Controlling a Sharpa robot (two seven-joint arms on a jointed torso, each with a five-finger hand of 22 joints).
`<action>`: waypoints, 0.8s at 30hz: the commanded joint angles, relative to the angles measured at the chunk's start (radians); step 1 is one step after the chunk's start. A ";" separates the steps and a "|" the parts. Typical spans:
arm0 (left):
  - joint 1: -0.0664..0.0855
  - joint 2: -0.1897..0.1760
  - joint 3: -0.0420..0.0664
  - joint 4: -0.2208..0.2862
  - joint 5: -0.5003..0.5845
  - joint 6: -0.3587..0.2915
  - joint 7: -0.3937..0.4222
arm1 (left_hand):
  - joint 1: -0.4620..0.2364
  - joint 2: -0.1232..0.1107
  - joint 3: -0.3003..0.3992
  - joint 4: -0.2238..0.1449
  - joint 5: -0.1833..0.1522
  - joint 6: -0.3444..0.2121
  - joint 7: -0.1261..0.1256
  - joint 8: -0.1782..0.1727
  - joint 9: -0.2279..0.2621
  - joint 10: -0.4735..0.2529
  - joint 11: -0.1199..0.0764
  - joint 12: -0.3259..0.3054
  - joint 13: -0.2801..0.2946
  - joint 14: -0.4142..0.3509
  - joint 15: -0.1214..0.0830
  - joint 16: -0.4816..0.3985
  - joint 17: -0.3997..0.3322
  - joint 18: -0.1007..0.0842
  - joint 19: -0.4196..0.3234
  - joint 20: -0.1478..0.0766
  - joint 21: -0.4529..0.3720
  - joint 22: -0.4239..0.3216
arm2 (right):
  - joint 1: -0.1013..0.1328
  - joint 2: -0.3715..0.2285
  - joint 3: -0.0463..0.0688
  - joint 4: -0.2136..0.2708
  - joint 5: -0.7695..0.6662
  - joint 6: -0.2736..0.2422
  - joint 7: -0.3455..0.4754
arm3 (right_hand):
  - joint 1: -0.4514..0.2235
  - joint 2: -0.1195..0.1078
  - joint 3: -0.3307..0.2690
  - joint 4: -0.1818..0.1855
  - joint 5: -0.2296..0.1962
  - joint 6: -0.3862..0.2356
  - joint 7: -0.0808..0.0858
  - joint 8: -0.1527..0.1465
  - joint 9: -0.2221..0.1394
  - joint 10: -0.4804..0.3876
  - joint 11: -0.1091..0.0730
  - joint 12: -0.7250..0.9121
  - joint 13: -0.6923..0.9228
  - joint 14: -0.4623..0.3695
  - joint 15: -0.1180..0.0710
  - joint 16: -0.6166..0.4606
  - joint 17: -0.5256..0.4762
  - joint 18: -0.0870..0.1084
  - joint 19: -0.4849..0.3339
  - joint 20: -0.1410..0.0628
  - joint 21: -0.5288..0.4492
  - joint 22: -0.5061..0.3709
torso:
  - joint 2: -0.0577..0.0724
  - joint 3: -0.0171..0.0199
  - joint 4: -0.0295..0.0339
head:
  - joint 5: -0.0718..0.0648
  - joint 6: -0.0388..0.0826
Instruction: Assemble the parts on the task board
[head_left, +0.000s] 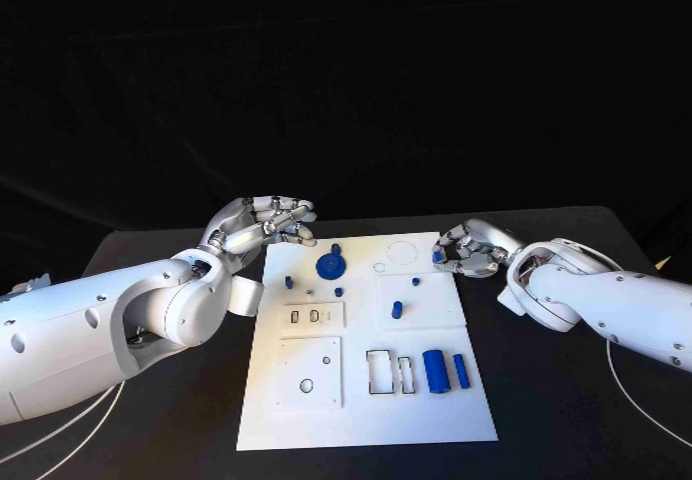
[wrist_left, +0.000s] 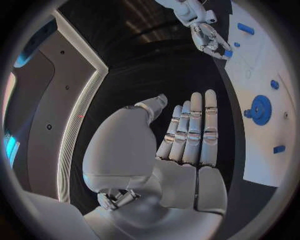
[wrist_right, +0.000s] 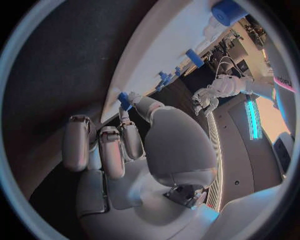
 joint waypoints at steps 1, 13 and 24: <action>0.000 0.002 0.000 0.000 0.001 0.021 0.004 | 0.005 0.006 -0.002 -0.005 0.001 -0.007 0.010 -0.004 0.001 -0.006 0.001 -0.005 0.002 -0.005 0.001 0.006 0.001 0.018 -0.005 0.001 0.005 0.001 | -0.001 0.001 0.000 -0.001 0.001 -0.013 0.006 | 0.003 0.013 0.002 0.006 -0.015 0.013 -0.006 0.011 0.003 0.006 -0.006 0.004 0.054 0.100 -0.007 0.005 0.253 -0.018 0.007 -0.004 0.007 0.022 | 0.000 0.0005 -0.0004 | 0.000 0.000; 0.000 0.002 0.000 0.000 0.001 0.021 0.003 | 0.005 0.006 -0.002 -0.005 0.001 -0.007 0.010 -0.004 0.001 -0.006 0.001 -0.005 0.002 -0.005 0.001 0.006 0.001 0.018 -0.005 0.001 0.005 0.001 | -0.001 0.004 0.000 -0.002 0.005 -0.014 0.009 | 0.019 0.043 0.016 0.011 -0.050 0.047 -0.025 0.046 0.013 0.016 -0.023 0.010 0.063 0.101 -0.022 0.006 0.256 -0.019 0.011 -0.018 0.009 0.028 | 0.000 0.0009 -0.0004 | 0.001 -0.002; 0.000 0.001 0.000 -0.003 0.001 0.021 0.002 | 0.005 0.006 -0.002 -0.005 0.001 -0.007 0.010 -0.004 0.001 -0.006 0.001 -0.005 0.002 -0.005 0.001 0.006 0.001 0.018 -0.005 0.001 0.005 0.001 | 0.001 -0.011 0.001 0.051 0.003 -0.086 -0.003 | 0.019 0.051 0.022 0.014 -0.035 0.046 -0.028 0.053 0.015 0.018 -0.026 0.010 0.064 0.102 -0.026 0.007 0.259 -0.020 0.014 -0.021 0.012 0.032 | -0.002 0.0006 -0.0004 | 0.003 -0.002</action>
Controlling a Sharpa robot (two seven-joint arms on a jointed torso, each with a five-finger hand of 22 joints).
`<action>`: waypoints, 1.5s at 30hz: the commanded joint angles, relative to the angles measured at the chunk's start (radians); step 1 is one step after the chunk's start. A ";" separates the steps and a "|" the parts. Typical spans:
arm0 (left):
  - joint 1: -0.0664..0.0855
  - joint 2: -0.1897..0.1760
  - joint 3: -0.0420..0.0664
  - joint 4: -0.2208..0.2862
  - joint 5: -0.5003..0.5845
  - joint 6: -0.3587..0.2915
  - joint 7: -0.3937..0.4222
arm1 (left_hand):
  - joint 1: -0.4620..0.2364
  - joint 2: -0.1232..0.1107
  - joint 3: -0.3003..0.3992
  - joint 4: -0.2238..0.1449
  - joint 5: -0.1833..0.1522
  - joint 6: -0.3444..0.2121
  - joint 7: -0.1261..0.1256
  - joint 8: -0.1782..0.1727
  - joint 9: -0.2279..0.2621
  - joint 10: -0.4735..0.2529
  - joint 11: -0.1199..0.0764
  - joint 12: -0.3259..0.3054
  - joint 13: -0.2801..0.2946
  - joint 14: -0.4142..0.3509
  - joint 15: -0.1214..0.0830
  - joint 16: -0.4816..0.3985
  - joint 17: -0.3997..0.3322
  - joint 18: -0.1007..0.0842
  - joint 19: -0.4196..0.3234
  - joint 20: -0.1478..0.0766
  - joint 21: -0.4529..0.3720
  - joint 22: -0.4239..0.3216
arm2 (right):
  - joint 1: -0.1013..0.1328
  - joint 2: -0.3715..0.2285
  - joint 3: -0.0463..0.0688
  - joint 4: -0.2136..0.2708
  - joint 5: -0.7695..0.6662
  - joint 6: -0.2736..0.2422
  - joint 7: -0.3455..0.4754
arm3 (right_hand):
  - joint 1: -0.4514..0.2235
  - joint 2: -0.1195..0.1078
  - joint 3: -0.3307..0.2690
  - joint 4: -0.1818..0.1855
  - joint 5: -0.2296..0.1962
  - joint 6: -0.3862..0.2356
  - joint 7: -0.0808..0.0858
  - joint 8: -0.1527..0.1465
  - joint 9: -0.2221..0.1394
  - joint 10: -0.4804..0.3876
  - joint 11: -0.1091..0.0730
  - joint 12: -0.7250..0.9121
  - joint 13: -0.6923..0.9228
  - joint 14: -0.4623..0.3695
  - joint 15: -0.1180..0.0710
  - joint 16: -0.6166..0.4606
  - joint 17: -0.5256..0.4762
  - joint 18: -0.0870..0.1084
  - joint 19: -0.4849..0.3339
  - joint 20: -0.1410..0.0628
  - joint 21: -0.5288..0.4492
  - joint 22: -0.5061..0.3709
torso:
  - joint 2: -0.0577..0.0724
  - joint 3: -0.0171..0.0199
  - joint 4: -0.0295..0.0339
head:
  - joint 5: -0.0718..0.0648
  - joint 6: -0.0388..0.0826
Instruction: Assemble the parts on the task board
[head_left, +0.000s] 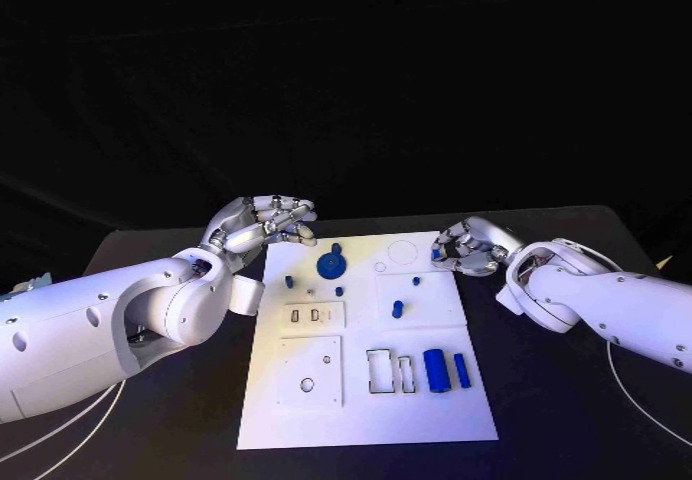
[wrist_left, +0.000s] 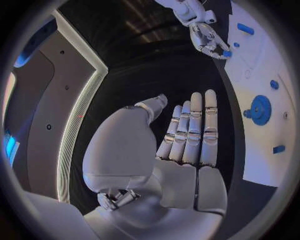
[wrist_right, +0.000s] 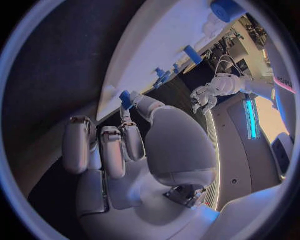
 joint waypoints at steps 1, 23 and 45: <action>0.000 0.001 0.000 -0.002 0.001 0.019 0.005 | 0.005 0.006 -0.002 -0.005 0.001 -0.007 0.010 -0.004 0.001 -0.006 0.001 -0.005 0.001 -0.005 0.001 0.006 0.001 0.018 -0.005 0.001 0.005 0.002 | 0.002 -0.009 0.002 0.036 -0.003 -0.057 -0.011 | 0.000 0.013 0.010 0.002 0.010 0.003 -0.003 0.010 0.003 -0.001 -0.007 0.006 0.063 0.106 -0.008 0.004 0.262 -0.020 0.001 -0.008 0.004 0.033 | -0.002 -0.0004 0.0004 | 0.001 0.001; 0.000 0.012 0.000 -0.048 0.001 0.017 0.007 | 0.005 0.007 0.000 -0.010 0.001 -0.008 0.011 -0.004 0.005 -0.004 0.001 -0.010 0.002 -0.010 0.001 0.012 0.007 0.018 -0.012 0.002 0.015 0.006 | 0.014 0.081 0.002 0.262 -0.092 -0.085 -0.142 | -0.006 0.021 0.014 0.010 0.021 0.001 -0.005 0.017 0.006 -0.002 -0.008 0.004 0.061 0.104 -0.010 0.001 0.254 -0.017 -0.005 -0.010 -0.008 0.022 | -0.009 -0.0096 0.0014 | 0.030 -0.006; 0.000 0.030 0.000 -0.066 0.001 0.017 0.007 | 0.005 0.007 0.000 -0.010 0.001 -0.008 0.011 -0.004 0.005 -0.004 0.001 -0.010 0.002 -0.010 0.001 0.012 0.007 0.018 -0.012 0.002 0.015 0.006 | -0.058 0.256 -0.023 0.224 -0.315 -0.058 -0.238 | -0.013 0.015 0.015 0.011 0.036 -0.008 -0.004 0.023 0.008 -0.003 -0.008 0.002 0.060 0.103 -0.011 0.000 0.250 -0.016 -0.007 -0.011 -0.013 0.019 | -0.006 -0.0063 0.0030 | 0.064 -0.032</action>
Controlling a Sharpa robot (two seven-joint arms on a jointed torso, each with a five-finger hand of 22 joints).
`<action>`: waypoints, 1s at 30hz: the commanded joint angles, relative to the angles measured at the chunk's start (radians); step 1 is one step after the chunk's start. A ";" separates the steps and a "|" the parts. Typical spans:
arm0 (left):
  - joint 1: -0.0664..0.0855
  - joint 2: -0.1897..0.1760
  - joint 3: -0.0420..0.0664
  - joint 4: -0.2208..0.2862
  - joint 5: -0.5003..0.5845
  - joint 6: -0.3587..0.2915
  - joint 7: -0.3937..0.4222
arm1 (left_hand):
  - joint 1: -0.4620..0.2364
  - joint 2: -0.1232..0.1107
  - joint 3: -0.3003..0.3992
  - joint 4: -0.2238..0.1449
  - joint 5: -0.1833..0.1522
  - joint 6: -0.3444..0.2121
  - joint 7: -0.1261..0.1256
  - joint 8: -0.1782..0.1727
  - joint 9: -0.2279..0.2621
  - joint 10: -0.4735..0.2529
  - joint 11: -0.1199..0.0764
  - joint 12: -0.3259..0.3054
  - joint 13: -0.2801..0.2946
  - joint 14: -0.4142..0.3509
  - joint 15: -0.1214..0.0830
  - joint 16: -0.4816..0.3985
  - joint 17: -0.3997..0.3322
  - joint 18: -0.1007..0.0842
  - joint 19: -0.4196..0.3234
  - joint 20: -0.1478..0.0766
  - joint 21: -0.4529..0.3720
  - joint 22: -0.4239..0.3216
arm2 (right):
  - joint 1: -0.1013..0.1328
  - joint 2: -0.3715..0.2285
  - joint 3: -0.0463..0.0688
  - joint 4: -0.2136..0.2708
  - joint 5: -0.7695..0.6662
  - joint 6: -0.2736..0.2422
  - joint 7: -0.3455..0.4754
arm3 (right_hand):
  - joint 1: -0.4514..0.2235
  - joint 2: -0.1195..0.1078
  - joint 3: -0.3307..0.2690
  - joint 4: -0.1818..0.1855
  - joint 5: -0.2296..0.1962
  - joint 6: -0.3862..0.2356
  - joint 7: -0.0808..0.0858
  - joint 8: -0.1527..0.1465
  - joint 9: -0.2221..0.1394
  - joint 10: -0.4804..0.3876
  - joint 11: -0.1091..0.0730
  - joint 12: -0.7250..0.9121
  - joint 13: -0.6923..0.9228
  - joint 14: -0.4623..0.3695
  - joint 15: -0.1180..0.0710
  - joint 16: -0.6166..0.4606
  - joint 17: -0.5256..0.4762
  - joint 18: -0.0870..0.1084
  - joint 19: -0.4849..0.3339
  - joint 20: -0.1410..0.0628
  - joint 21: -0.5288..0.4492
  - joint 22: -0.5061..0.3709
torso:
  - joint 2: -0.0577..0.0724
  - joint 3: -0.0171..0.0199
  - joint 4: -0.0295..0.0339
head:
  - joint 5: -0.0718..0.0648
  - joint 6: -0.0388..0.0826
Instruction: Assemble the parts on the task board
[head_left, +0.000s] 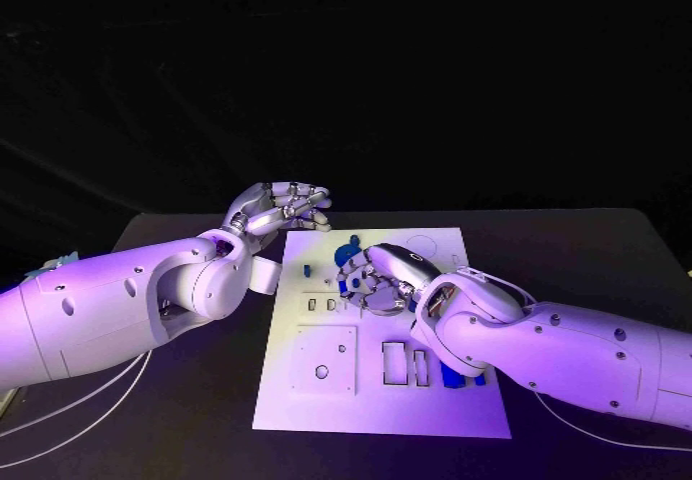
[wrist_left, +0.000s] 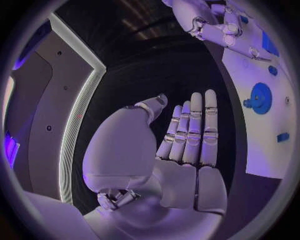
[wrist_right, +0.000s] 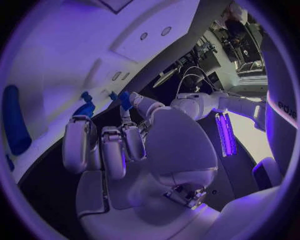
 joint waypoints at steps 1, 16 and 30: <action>0.000 0.003 0.000 0.002 0.001 0.017 0.008 | 0.005 0.007 0.000 -0.004 0.001 -0.008 0.011 -0.004 0.002 -0.004 0.001 -0.004 0.001 -0.006 -0.002 0.004 0.001 0.018 -0.008 -0.002 0.003 0.002 | -0.009 0.012 -0.001 -0.013 -0.078 0.021 -0.047 | -0.009 0.002 0.001 0.002 0.003 0.000 0.000 0.019 0.008 0.001 -0.005 0.002 0.061 0.100 -0.007 0.000 0.251 -0.016 -0.001 -0.003 -0.004 0.019 | 0.001 -0.0002 0.0017 | 0.003 -0.005; 0.000 0.005 0.000 0.005 0.001 0.019 0.007 | 0.005 0.007 0.000 -0.004 0.001 -0.008 0.011 -0.004 0.002 -0.004 0.001 -0.004 0.001 -0.006 -0.002 0.004 0.001 0.018 -0.008 -0.002 0.003 0.002 | -0.032 0.046 -0.005 -0.039 -0.096 0.054 -0.074 | -0.017 -0.006 -0.002 0.004 -0.007 -0.002 0.000 0.023 0.010 0.002 -0.005 0.002 0.061 0.100 -0.007 0.001 0.252 -0.016 -0.001 -0.003 -0.005 0.019 | 0.000 -0.0008 0.0001 | 0.003 -0.011; 0.000 0.005 0.000 0.005 0.001 0.021 0.005 | 0.005 0.007 0.000 -0.004 0.001 -0.008 0.011 -0.004 0.002 -0.004 0.001 -0.004 0.001 -0.006 -0.002 0.004 0.001 0.018 -0.008 -0.002 0.003 0.002 | -0.039 0.058 -0.006 -0.066 -0.111 0.054 -0.076 | -0.017 -0.008 -0.002 0.003 -0.009 -0.002 -0.001 0.024 0.010 0.002 -0.005 0.003 0.062 0.100 -0.007 0.001 0.253 -0.016 -0.001 -0.003 -0.005 0.019 | 0.000 -0.0005 0.0009 | -0.006 -0.011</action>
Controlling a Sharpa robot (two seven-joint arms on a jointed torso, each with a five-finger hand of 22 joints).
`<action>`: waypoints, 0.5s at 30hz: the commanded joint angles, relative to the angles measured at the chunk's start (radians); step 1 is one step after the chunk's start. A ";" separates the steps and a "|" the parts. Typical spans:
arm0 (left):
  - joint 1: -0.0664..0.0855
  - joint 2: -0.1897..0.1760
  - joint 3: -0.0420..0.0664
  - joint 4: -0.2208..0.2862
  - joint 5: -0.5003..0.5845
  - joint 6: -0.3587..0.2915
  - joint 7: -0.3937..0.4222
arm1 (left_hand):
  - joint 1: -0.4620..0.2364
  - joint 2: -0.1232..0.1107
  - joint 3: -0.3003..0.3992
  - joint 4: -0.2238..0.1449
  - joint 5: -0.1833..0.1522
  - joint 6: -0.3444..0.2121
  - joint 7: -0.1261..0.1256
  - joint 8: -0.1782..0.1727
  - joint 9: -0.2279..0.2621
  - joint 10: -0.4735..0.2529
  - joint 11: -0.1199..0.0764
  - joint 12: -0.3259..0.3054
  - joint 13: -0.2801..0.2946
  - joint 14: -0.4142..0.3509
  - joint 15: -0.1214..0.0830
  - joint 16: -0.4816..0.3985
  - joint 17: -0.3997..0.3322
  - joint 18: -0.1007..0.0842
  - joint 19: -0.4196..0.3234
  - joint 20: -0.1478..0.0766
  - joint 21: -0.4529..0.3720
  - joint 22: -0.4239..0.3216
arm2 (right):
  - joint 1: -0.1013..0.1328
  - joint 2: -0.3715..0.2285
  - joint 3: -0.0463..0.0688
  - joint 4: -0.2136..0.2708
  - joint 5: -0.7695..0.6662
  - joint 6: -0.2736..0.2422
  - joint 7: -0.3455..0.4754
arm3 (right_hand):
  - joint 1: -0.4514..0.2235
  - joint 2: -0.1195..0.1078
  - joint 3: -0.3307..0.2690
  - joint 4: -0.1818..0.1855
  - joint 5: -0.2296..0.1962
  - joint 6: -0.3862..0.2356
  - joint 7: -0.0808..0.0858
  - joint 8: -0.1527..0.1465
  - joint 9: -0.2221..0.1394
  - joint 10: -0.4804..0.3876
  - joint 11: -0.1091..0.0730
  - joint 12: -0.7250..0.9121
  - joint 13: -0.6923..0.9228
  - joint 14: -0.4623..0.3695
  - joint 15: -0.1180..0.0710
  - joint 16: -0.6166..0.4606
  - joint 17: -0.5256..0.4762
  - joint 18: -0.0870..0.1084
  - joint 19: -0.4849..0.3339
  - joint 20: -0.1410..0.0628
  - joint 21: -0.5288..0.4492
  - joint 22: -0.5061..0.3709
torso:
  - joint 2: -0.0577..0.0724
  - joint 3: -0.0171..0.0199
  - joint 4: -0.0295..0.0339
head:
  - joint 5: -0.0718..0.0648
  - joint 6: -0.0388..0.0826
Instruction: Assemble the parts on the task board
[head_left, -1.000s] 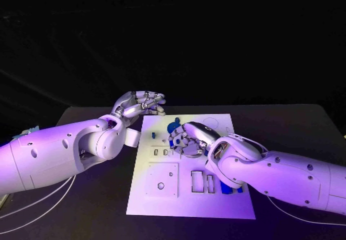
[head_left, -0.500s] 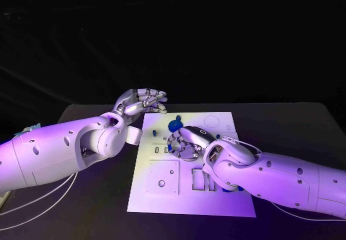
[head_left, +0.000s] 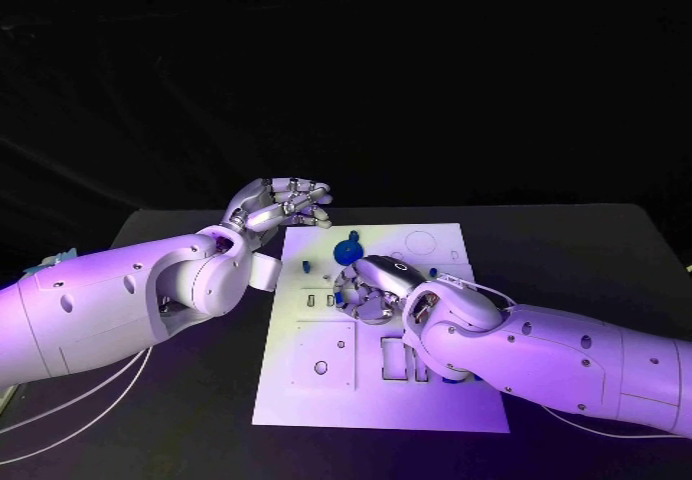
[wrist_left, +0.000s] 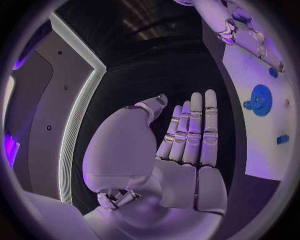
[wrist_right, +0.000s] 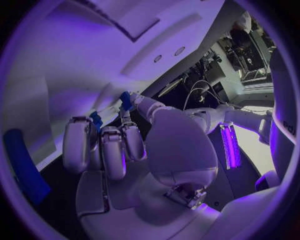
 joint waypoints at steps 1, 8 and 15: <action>0.000 0.002 0.000 0.002 0.001 0.020 0.006 | 0.005 0.007 0.000 -0.004 0.001 -0.008 0.011 -0.004 0.001 -0.004 0.001 -0.004 0.001 -0.006 -0.002 0.004 0.001 0.018 -0.008 -0.002 0.003 0.001 | -0.003 0.003 0.000 -0.004 -0.022 0.012 -0.009 | -0.010 0.000 -0.002 0.003 -0.003 0.009 -0.002 0.007 0.009 0.002 -0.005 0.003 0.062 0.100 -0.007 0.001 0.253 -0.016 -0.001 -0.003 -0.005 0.019 | 0.000 0.0006 -0.0010 | 0.001 0.000; 0.000 0.001 0.000 0.002 0.001 0.020 0.006 | 0.005 0.007 0.000 -0.004 0.001 -0.008 0.011 -0.004 0.001 -0.004 0.001 -0.004 0.001 -0.006 -0.002 0.004 0.001 0.018 -0.008 -0.002 0.003 0.001 | -0.004 0.004 -0.001 -0.010 -0.028 0.014 -0.013 | -0.010 -0.004 -0.003 0.002 -0.006 0.007 -0.002 0.008 0.010 0.000 -0.005 0.001 0.060 0.100 -0.007 0.001 0.251 -0.016 -0.001 -0.003 -0.006 0.018 | 0.000 0.0002 -0.0008 | 0.004 -0.003; 0.000 0.001 0.000 0.002 0.001 0.020 0.005 | 0.005 0.007 0.000 -0.004 0.001 -0.008 0.011 -0.004 0.001 -0.004 0.001 -0.004 0.001 -0.006 -0.002 0.004 0.001 0.018 -0.008 -0.002 0.003 0.001 | -0.004 0.004 -0.001 -0.017 -0.030 0.017 -0.018 | -0.012 -0.007 -0.004 0.001 -0.008 0.005 -0.001 0.008 0.010 0.000 -0.005 0.001 0.060 0.100 -0.007 0.001 0.251 -0.016 -0.001 -0.003 -0.006 0.018 | 0.000 0.0005 -0.0015 | 0.005 -0.006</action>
